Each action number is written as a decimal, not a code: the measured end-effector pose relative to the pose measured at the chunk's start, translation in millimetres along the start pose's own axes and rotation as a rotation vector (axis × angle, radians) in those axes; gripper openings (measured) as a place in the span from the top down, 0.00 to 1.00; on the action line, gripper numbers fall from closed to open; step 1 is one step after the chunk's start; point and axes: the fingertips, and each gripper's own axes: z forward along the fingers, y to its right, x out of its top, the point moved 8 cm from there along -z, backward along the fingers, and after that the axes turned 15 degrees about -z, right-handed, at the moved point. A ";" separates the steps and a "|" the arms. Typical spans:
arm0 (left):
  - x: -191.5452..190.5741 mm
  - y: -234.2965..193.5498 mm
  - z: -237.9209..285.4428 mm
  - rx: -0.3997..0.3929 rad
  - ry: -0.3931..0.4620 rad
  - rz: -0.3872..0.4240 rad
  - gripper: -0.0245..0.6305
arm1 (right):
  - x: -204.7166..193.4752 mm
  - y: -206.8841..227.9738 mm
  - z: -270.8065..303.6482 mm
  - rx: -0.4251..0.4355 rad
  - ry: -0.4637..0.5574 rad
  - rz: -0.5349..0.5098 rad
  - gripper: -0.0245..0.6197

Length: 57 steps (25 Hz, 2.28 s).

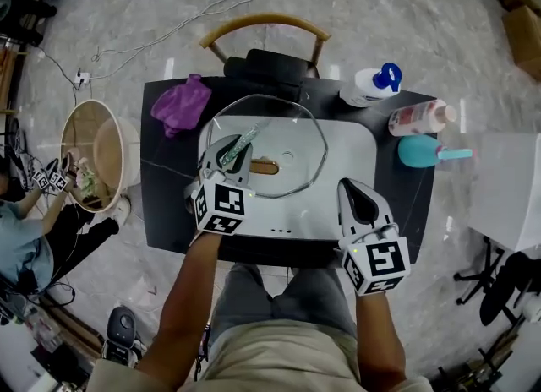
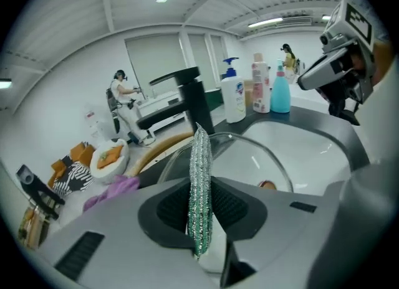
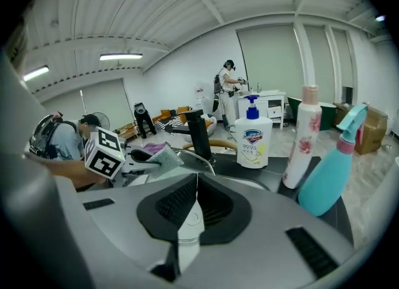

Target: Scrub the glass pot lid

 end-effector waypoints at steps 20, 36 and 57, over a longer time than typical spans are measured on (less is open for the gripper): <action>-86.1 -5.6 -29.2 -0.005 -0.137 -0.287 0.83 | 4.9 -31.1 11.5 0.064 0.000 -0.039 0.92; -123.7 63.2 -10.6 -0.208 -0.387 -0.230 0.83 | -16.6 -15.9 -2.5 0.038 -0.004 0.004 0.92; -23.5 129.2 32.5 -0.295 -0.252 -0.053 0.83 | -26.2 20.5 -18.2 -0.024 0.000 0.044 0.92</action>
